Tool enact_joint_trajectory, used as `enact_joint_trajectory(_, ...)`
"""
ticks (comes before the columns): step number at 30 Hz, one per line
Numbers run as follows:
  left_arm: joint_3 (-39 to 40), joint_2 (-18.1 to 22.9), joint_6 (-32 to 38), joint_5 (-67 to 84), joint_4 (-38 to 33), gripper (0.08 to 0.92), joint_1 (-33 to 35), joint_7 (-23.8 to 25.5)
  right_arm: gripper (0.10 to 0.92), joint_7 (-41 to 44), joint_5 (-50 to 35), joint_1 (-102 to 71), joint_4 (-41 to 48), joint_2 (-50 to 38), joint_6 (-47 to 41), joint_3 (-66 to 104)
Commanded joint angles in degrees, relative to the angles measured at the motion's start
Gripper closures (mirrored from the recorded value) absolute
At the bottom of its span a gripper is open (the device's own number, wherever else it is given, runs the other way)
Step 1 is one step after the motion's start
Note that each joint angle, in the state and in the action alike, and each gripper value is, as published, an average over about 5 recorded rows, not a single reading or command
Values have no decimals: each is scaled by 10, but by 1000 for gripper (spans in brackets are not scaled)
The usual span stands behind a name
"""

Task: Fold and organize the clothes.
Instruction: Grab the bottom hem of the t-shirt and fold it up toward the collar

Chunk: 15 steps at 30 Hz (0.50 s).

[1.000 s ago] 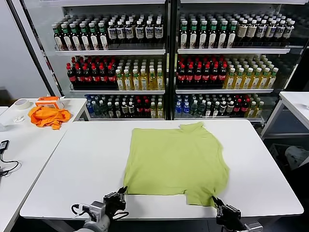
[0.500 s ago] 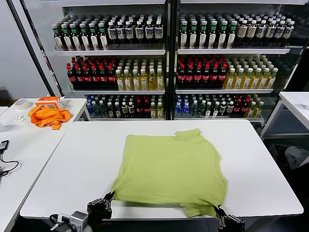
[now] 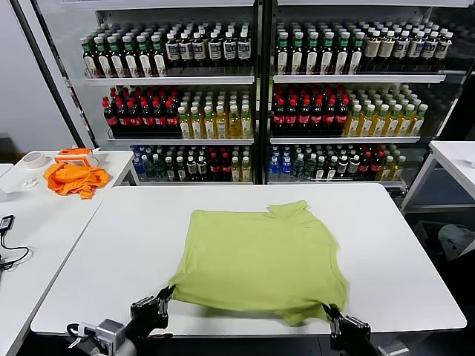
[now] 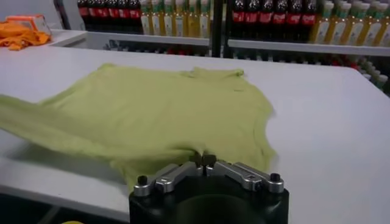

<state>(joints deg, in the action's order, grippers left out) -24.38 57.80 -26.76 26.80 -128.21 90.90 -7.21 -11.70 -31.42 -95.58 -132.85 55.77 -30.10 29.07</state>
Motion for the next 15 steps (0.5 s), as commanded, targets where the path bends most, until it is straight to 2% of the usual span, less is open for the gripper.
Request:
enact_joint_trajectory(1, 49, 7, 21, 57, 104, 917, -148, 7, 919, -6, -19, 116, 56, 1, -30, -25)
enact_joint_trajectory(15, 87, 22, 18, 59, 212, 917, -232, 13, 919, -7, -18, 161, 126, 17, -30, -61)
